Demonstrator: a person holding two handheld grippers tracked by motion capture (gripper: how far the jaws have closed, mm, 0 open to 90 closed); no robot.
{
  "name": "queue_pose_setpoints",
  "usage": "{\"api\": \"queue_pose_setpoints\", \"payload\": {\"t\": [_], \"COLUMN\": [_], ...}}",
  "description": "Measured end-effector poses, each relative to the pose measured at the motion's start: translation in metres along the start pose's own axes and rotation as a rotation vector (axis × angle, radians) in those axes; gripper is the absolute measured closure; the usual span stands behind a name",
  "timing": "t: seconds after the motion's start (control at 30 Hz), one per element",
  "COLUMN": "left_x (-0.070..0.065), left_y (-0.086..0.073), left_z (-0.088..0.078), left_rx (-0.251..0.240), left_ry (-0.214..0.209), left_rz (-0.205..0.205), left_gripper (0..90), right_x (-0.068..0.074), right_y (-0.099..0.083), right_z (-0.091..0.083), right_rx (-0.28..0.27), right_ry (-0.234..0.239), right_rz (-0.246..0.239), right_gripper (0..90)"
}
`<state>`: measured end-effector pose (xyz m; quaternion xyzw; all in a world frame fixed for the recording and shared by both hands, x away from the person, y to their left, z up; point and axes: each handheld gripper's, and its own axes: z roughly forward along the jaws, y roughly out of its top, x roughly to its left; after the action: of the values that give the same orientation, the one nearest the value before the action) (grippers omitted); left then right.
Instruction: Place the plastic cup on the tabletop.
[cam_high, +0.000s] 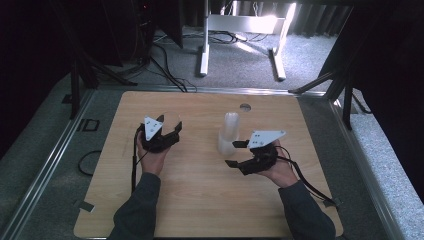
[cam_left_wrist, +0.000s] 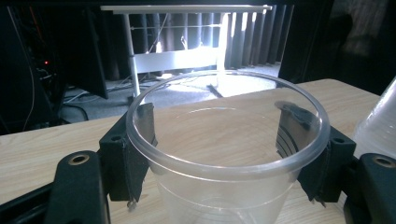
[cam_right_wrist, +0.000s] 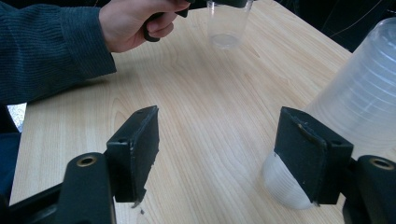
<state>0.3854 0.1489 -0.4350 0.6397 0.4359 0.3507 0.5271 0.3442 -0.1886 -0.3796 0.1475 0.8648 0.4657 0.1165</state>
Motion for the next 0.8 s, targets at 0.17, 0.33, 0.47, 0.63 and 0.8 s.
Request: {"api": "queue_pose_setpoints", "payload": {"t": [0.17,0.33,0.47,0.63,0.8], "left_x": [0.0007,0.0010,0.0019,0.0031,0.0041], "left_y": [-0.0015,-0.0032,-0.0045,-0.0062,-0.0079], "left_z": [0.0016,0.0036,0.0053,0.0068,0.0089], "left_rx": [0.004,0.012,0.016,0.023,0.028], "left_ry": [0.007,0.014,0.017,0.024,0.028], "left_rz": [0.000,0.000,-0.002,-0.002,-0.005], "left_gripper": [28.7,28.7,28.7,28.7,28.7], "right_x": [0.0008,0.0009,0.0006,0.0009,0.0010], "right_y": [-0.0003,-0.0002,-0.0001,-0.0004,-0.0004], "right_z": [0.0008,0.0003,-0.0002,0.0004,0.0003], "right_rx": [0.002,0.002,-0.003,0.000,0.000], "right_ry": [0.000,0.002,0.000,0.003,0.002], "right_rz": [0.002,0.001,0.000,0.003,0.003], "right_gripper": [30.3,30.4,30.4,30.3,30.3]}}
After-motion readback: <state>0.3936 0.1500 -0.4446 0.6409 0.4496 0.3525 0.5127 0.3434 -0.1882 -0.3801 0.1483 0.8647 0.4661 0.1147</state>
